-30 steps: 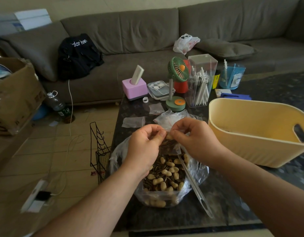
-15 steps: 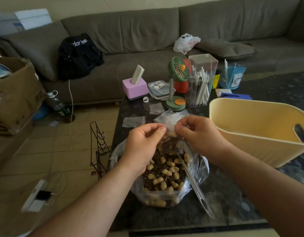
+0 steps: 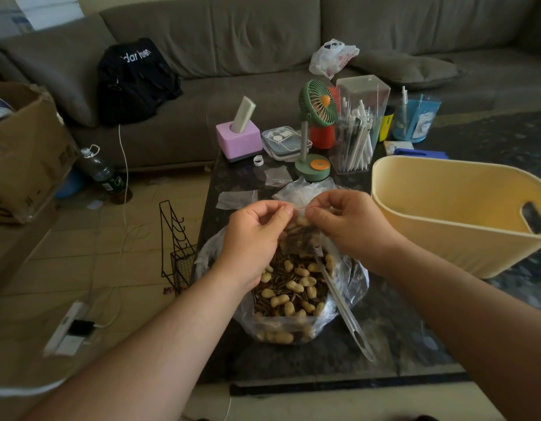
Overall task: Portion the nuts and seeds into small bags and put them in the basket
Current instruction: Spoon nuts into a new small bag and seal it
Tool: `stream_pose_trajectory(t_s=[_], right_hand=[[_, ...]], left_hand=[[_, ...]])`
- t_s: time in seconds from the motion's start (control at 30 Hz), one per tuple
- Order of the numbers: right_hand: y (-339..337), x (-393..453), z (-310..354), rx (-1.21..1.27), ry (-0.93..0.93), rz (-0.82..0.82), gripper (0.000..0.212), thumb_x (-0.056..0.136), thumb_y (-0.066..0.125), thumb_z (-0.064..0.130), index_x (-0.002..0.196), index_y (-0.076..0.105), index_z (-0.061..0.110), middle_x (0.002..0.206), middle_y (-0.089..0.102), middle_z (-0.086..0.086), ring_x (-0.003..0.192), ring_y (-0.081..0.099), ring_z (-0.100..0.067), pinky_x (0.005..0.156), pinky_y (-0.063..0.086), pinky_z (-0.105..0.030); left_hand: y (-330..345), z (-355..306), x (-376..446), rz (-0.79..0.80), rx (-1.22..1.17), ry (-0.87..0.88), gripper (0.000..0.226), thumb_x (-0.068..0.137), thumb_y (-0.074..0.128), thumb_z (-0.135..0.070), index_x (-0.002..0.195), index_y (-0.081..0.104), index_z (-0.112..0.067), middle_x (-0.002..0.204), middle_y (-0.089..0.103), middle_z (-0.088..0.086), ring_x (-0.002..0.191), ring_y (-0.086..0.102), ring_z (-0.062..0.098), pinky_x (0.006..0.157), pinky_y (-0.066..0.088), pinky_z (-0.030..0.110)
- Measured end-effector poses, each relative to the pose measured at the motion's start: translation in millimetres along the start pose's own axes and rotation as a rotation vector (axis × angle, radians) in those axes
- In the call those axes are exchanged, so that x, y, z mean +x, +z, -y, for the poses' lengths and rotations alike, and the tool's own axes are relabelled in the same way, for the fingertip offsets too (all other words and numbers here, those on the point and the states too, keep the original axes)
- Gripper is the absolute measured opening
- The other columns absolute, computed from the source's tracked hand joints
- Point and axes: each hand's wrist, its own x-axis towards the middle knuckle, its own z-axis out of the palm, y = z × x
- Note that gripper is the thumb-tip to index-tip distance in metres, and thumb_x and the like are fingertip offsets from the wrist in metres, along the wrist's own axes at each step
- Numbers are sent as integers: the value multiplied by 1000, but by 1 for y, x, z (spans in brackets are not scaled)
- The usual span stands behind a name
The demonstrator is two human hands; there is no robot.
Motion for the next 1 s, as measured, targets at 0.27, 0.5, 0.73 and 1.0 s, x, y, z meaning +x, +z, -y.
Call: stream_pose_trajectory(t_s=[0.27,0.5,0.73,1.0], right_hand=[[-1,0,0,46,25,14,6,97,73,15,94,76,11,90,77,-14,81,75,-28,84,64,-50],[0,1,-1,66,-9,63,9,92,77,22,95,77,13,88,79,-5,82,76,-18,82,63,-33],[2,1,-3,42,-20,8,6,95,76,20,92,77,15,84,78,-5,77,73,-15,76,63,-30],[1,0,-1,108,-21,74,9,94,75,17,100,76,10,91,79,-6,84,76,-15,79,61,-24]], left_hand=[[0,1,-2,31,19,51,9,100,73,-16,100,79,-23,98,81,0,97,77,14,86,61,34],[1,2,-1,12,5,48,13,101,71,-16,96,79,-25,95,81,-2,94,77,13,83,60,31],[3,3,-2,33,-22,27,9,101,72,-17,99,79,-23,99,81,4,101,77,22,94,63,47],[4,1,-4,26,-62,1,10,101,71,-15,100,79,-20,101,81,3,101,77,19,95,62,42]])
